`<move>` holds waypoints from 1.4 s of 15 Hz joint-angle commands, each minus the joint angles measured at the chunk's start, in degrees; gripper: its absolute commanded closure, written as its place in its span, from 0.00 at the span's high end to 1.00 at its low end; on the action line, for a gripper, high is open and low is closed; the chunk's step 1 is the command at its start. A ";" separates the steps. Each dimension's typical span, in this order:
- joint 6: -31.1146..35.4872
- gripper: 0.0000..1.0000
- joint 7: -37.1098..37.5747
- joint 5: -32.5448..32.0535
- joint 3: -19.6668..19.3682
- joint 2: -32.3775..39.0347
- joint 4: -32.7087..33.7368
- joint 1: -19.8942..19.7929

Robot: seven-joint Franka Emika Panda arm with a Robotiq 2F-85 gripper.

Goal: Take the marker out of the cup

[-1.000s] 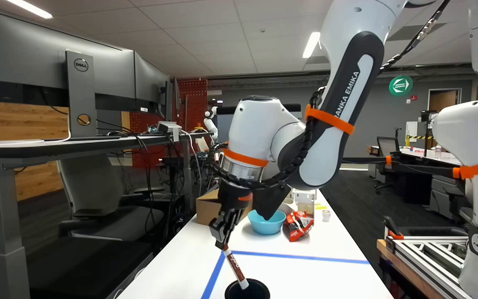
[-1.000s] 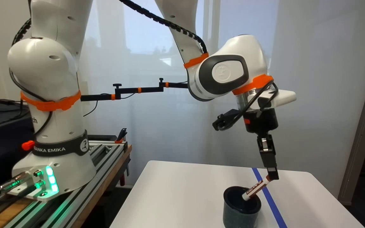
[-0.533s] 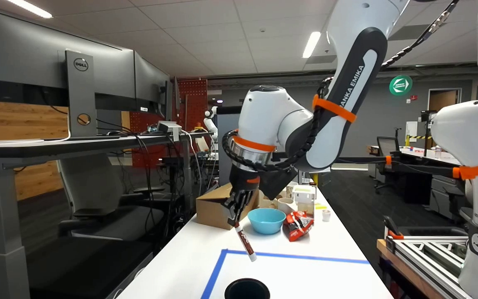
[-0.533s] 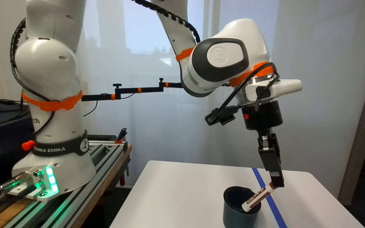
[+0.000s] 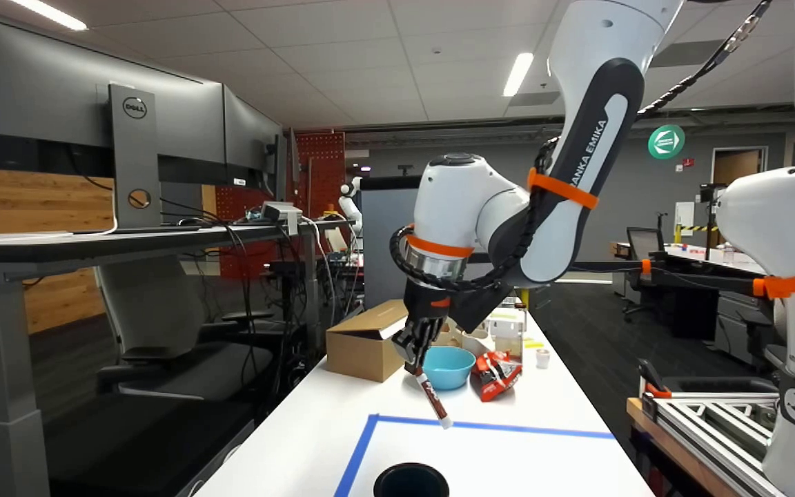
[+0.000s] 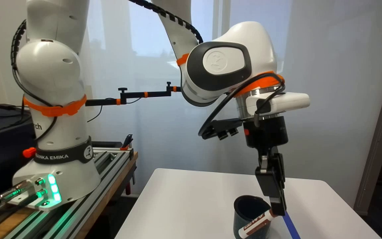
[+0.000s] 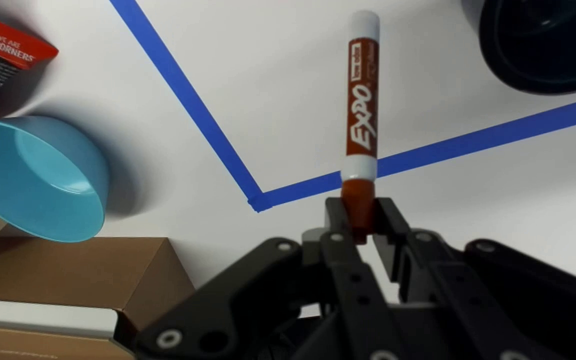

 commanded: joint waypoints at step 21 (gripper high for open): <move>5.82 0.05 -18.93 20.52 32.99 19.30 12.16 -33.90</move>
